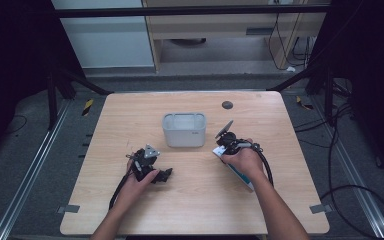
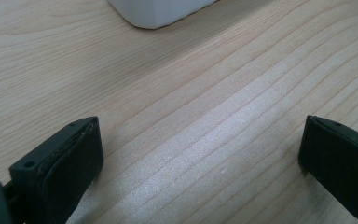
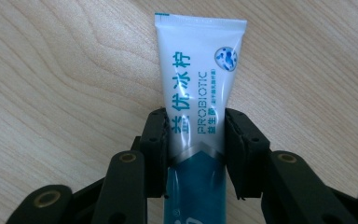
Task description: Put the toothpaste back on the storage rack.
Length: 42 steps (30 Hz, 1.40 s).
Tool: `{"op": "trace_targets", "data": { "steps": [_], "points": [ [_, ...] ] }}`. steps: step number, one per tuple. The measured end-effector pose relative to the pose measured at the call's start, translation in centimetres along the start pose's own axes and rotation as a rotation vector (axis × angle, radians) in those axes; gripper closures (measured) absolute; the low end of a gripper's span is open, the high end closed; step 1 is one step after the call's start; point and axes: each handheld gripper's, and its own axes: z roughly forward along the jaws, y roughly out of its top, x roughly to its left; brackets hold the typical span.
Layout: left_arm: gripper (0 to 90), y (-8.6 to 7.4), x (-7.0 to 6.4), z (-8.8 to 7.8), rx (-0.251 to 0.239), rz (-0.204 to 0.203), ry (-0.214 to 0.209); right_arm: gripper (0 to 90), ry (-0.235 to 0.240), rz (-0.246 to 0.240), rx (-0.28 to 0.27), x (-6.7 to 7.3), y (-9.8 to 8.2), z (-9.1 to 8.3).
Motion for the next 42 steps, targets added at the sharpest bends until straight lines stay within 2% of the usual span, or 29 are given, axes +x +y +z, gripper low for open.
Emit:
{"op": "trace_targets", "data": {
  "steps": [12,21,28,32,33,38,42],
  "points": [
    [0.0,0.0,0.0,0.0,0.0,0.0,0.0,69.2,-0.004,-0.012,-0.005,0.0,-0.1,-0.2],
    [0.0,0.0,0.0,0.0,0.0,0.0,0.0,73.6,-0.003,-0.002,-0.017,-0.1,-0.3,-0.4],
    [0.0,0.0,0.0,0.0,0.0,0.0,0.0,78.9,0.004,0.041,-0.062,-0.6,-0.9,-0.9],
    [0.0,0.0,0.0,0.0,0.0,0.0,0.0,79.2,0.011,0.044,-0.088,-0.6,-1.1,-1.4],
    [0.0,0.0,0.0,0.0,0.0,0.0,0.0,79.3,0.016,0.048,-0.11,-0.6,-1.1,-1.8],
    [0.0,0.0,0.0,0.0,0.0,0.0,0.0,79.6,0.02,0.052,-0.149,-0.7,-1.1,-3.0],
    [0.0,0.0,0.0,0.0,0.0,0.0,0.0,80.0,0.015,0.072,-0.22,-1.0,-1.1,-4.7]
  ]
}}
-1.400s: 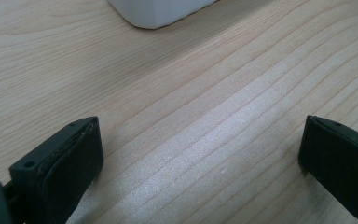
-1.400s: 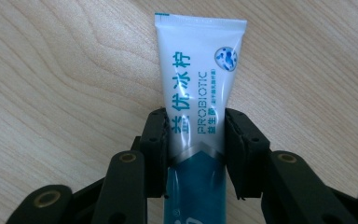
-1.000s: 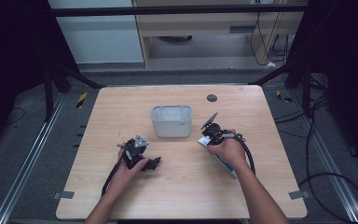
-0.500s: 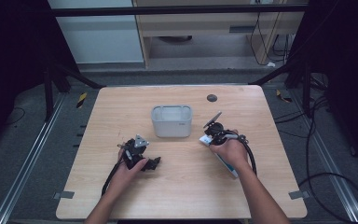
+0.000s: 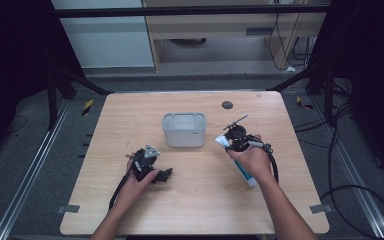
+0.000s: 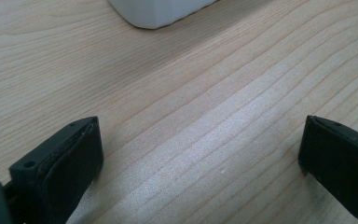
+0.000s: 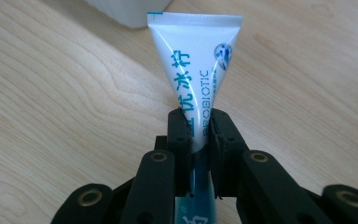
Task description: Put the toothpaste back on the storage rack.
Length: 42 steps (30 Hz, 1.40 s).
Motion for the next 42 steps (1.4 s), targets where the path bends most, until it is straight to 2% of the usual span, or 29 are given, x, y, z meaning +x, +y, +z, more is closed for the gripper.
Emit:
{"op": "trace_targets", "data": {
  "steps": [3,6,9,10,11,21,22,25,26,29,34,40,42],
  "points": [
    [0.0,0.0,0.0,0.0,0.0,0.0,0.0,80.1,0.001,0.005,-0.022,-0.1,0.1,-0.6],
    [0.0,0.0,0.0,0.0,0.0,0.001,0.0,80.2,-0.016,0.012,-0.068,-0.4,0.3,-1.8],
    [0.0,0.0,0.0,0.0,0.0,0.0,0.001,80.3,-0.036,0.031,-0.144,-0.8,0.5,-3.3],
    [0.0,0.0,0.0,0.0,0.0,0.0,0.0,80.3,-0.051,0.04,-0.186,-1.1,0.6,-4.2],
    [0.0,0.0,0.0,0.0,0.0,0.0,0.0,80.3,-0.051,0.04,-0.186,-1.1,0.6,-4.2],
    [0.0,0.0,0.0,0.0,0.001,0.003,0.0,80.2,-0.062,0.075,-0.309,-1.8,1.0,-7.1],
    [0.0,0.0,0.0,-0.1,0.002,0.005,0.001,80.2,-0.061,0.086,-0.339,-1.7,1.0,-7.5],
    [0.0,-0.1,0.0,-0.1,0.002,0.006,0.0,80.2,-0.061,0.094,-0.365,-1.6,1.0,-7.7],
    [0.0,-0.1,0.0,-0.1,0.001,0.006,-0.001,80.2,-0.069,0.096,-0.394,-1.5,1.1,-8.1],
    [0.0,-0.1,-0.1,-0.1,-0.001,0.003,-0.001,80.2,-0.071,0.106,-0.422,-1.4,1.2,-8.5],
    [0.0,-0.1,-0.1,-0.1,-0.001,0.005,-0.002,80.1,-0.075,0.118,-0.506,-1.0,1.8,-9.7],
    [0.0,-0.1,-0.1,-0.1,0.0,0.008,-0.002,80.1,-0.099,0.13,-0.554,-0.2,2.4,-10.0],
    [0.0,-0.1,-0.1,-0.2,0.001,0.01,-0.002,80.1,-0.091,0.133,-0.585,0.4,2.5,-9.9]
  ]
}}
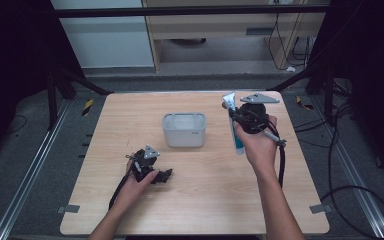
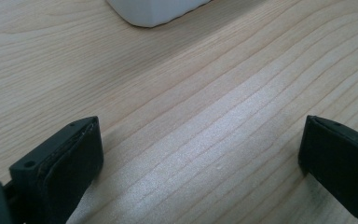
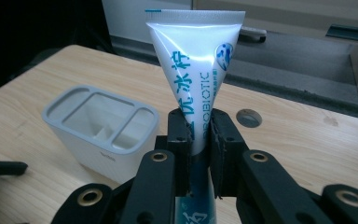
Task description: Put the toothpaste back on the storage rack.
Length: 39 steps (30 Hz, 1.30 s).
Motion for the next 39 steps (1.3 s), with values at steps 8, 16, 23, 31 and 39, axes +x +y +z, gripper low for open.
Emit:
{"op": "trace_targets", "data": {
  "steps": [8,16,23,31,39],
  "points": [
    [0.0,-0.1,-0.1,-0.1,0.0,0.003,-0.004,80.0,0.005,-0.005,-0.019,1.5,0.8,0.0],
    [0.0,0.0,-0.1,0.0,-0.001,0.001,-0.001,80.0,-0.005,-0.032,-0.04,2.7,2.3,-0.1],
    [0.0,-0.1,-0.1,-0.1,0.0,0.003,-0.002,79.9,-0.021,-0.019,-0.075,3.8,2.4,0.4],
    [0.0,-0.1,-0.2,-0.1,-0.001,0.0,-0.003,79.8,-0.017,0.002,-0.112,4.7,3.0,0.7],
    [0.0,-0.1,-0.2,-0.1,-0.001,0.001,-0.003,79.7,-0.011,0.004,-0.123,5.8,3.5,1.6]
  ]
}}
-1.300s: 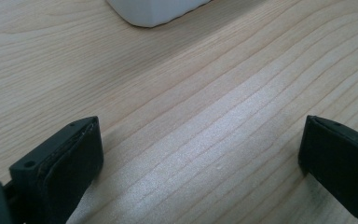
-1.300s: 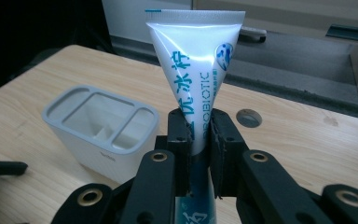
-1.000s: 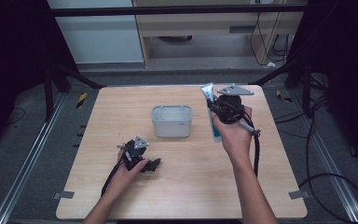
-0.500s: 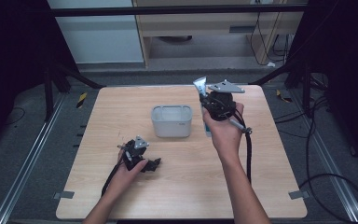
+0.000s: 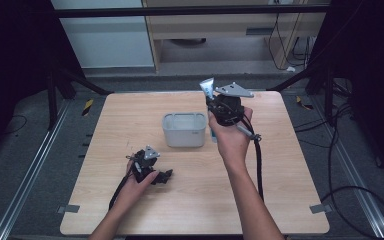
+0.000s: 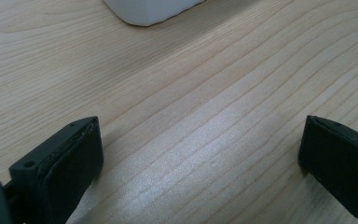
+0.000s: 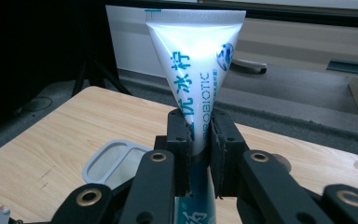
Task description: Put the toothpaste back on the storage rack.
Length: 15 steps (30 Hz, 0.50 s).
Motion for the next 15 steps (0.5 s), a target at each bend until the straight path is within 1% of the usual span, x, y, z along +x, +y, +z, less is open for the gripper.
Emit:
{"op": "trace_targets", "data": {
  "steps": [1,9,15],
  "points": [
    [0.0,0.0,0.0,0.0,0.0,0.0,0.0,79.7,-0.001,-0.006,0.0,0.2,0.1,0.1],
    [0.0,0.0,0.0,0.0,0.001,0.002,0.001,79.7,0.007,0.006,-0.013,0.7,1.0,0.8],
    [0.0,0.0,0.0,0.0,0.001,0.003,0.0,79.6,0.013,0.005,-0.012,1.0,1.1,1.2]
  ]
}}
